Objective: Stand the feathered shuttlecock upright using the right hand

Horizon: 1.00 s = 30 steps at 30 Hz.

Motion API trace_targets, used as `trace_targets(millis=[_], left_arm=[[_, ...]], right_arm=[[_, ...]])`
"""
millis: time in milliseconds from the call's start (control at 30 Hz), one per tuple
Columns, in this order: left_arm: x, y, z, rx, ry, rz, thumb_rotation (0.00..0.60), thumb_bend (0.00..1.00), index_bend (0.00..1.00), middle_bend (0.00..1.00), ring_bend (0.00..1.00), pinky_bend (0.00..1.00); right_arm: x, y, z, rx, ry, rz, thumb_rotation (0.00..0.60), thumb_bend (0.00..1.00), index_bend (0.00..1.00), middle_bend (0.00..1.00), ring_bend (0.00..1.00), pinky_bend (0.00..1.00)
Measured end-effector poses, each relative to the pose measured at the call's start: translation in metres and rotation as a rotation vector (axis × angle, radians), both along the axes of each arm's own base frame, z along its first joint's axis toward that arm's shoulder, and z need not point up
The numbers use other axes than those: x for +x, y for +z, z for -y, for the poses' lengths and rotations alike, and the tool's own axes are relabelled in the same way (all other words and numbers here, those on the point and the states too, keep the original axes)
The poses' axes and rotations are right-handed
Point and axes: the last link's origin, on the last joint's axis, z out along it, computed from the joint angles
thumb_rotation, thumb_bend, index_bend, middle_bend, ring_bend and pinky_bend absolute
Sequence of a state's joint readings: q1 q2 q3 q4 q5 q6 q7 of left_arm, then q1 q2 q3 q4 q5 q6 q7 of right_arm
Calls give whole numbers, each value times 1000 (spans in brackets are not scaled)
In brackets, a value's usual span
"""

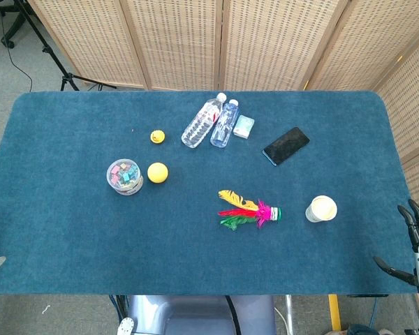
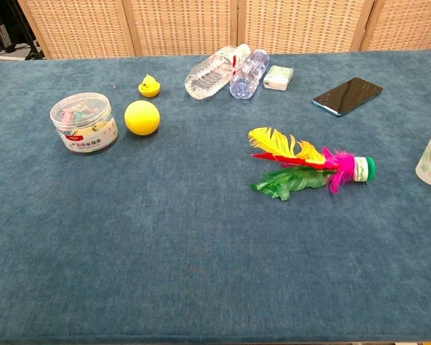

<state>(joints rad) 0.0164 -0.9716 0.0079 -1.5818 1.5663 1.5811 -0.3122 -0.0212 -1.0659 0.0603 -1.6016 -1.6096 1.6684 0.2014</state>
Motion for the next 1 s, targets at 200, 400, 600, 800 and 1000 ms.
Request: trace_targets(millis=[200, 400, 600, 800, 1000], left_arm=[[1, 1, 0, -5, -3, 7, 600, 0, 0, 0, 0, 0], [-1, 7, -3, 22, -1, 32, 600, 0, 0, 0, 0, 0], [0, 5, -6, 33, 5, 17, 600, 0, 0, 0, 0, 0], [0, 0, -12, 24, 23, -3, 600, 0, 0, 0, 0, 0], [1, -6, -16, 5, 33, -18, 600, 0, 0, 0, 0, 0]], right_arm=[[-2, -6, 6, 33, -10, 3, 600, 0, 10, 0, 0, 0], [14, -23, 31, 127, 33, 46, 600, 13, 126, 0, 0, 0], [67, -44, 84, 268, 119, 126, 600, 184, 264, 0, 0, 0], [119, -70, 143, 351, 141, 96, 600, 260, 289, 0, 0, 0], [145, -118, 179, 421, 50, 103, 600, 260, 334, 0, 0, 0]])
